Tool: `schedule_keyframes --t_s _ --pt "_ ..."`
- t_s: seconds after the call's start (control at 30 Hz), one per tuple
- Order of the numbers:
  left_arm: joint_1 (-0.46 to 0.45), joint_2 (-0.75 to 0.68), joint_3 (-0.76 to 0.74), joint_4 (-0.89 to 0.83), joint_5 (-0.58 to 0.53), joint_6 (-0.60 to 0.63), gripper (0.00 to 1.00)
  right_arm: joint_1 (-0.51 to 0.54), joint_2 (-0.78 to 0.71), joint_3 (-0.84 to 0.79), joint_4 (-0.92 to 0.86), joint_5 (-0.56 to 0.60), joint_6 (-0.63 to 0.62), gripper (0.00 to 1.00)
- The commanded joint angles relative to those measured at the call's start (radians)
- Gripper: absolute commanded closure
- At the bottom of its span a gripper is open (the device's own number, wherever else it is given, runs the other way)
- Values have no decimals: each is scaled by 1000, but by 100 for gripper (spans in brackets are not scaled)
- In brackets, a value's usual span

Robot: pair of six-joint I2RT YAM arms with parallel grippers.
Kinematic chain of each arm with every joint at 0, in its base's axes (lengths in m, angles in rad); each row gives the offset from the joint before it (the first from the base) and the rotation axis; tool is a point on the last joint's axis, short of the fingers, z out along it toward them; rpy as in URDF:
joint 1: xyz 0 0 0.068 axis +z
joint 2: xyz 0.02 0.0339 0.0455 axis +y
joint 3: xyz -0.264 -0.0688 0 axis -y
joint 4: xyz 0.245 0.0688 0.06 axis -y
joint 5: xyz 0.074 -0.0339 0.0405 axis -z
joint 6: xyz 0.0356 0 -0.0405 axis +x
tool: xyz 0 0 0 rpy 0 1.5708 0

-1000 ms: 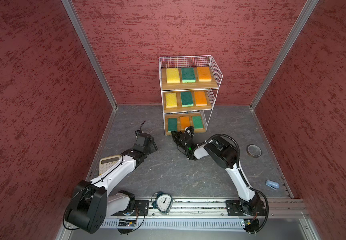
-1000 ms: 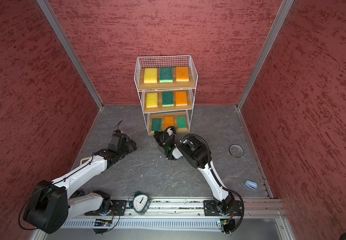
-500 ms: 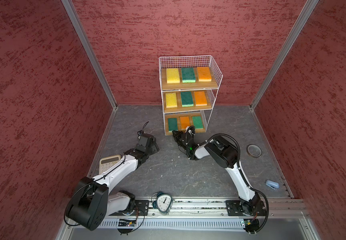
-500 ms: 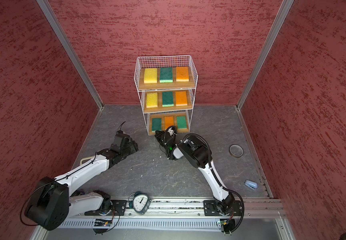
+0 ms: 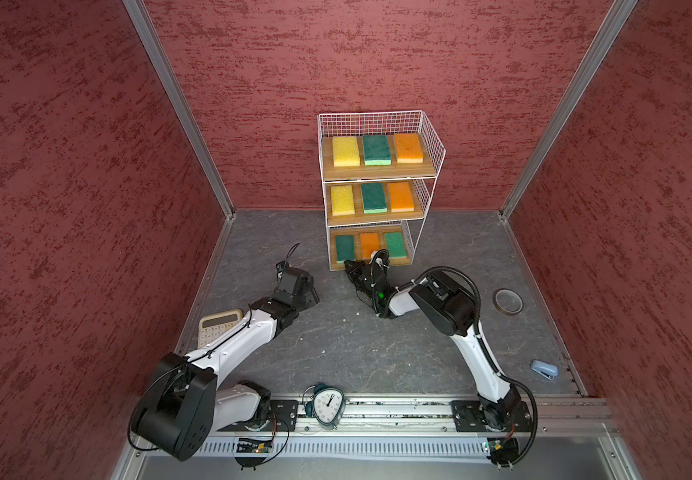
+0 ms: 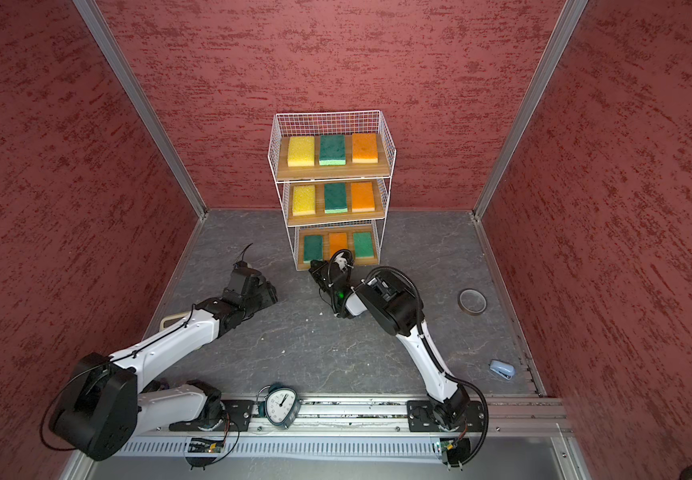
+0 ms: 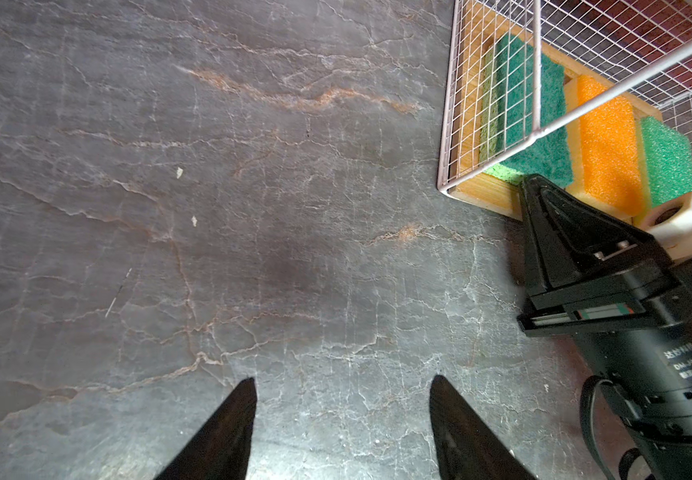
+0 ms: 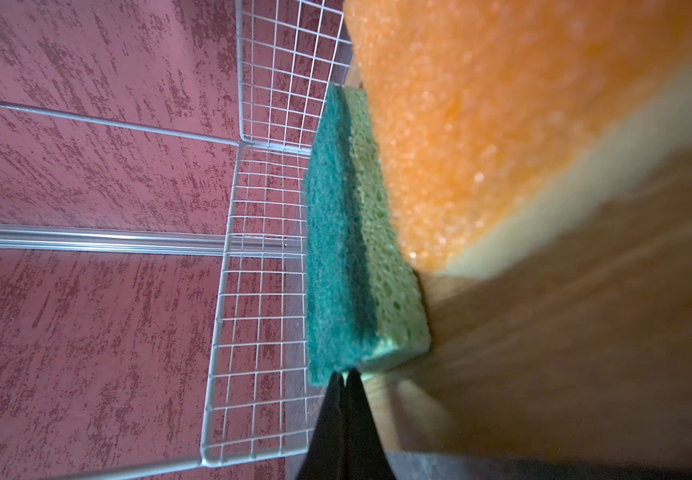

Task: Place and organize the cleaning sponges onto the shelf

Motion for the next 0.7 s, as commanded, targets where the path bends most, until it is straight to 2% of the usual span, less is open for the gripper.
schedule_keyframes --t_s 0.0,0.27,0.6,0.67 --pt "-7 4 7 6 -12 -10 33 -9 59 6 -86 -17 -20 100" --pt "-13 7 3 7 -16 -13 33 -14 19 -45 -77 5 -35 100" --pt "-19 5 0 10 -16 -13 33 -16 -83 -122 -98 17 -118 100" --pt "-25 -4 1 2 -21 -13 33 -6 -127 -138 -150 42 -144 100"
